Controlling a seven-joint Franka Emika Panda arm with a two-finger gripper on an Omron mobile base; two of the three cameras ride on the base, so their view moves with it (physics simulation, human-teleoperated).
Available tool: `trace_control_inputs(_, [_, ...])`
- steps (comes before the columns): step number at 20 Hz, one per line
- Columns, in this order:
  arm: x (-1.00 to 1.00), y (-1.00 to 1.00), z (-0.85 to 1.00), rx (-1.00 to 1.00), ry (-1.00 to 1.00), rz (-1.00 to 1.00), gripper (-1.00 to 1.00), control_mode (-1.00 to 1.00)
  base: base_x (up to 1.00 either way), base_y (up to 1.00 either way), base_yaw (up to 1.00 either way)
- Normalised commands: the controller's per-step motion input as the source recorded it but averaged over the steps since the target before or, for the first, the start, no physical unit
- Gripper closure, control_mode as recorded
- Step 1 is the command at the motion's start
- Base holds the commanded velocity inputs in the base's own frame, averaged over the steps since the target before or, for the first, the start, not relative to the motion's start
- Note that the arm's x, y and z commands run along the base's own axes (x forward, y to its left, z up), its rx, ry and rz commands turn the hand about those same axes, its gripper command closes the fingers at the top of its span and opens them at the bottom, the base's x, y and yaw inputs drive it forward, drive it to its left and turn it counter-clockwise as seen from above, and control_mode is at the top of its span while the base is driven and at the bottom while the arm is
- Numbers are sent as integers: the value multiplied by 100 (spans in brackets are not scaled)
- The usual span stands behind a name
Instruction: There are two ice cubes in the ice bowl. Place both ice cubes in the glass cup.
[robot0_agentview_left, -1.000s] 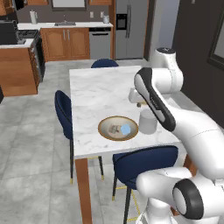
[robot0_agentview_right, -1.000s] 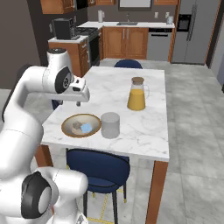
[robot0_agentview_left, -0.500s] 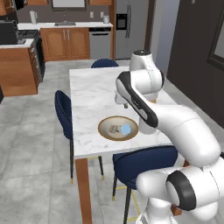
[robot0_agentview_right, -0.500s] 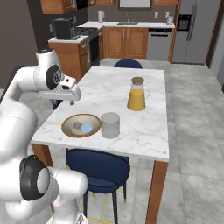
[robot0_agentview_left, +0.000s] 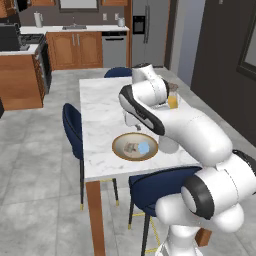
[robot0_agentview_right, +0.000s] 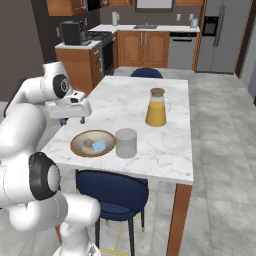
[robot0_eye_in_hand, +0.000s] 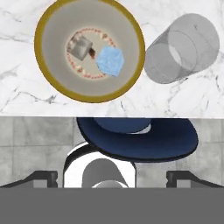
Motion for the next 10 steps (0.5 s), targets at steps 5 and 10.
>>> trace_control_inputs(5, [0, -5, -70, -2, 13, 0, -100, -100, 0, 0, 0])
trace_control_inputs(10, [0, -12, -63, 0, 3, 0, -100, -100, 0, 0, 0])
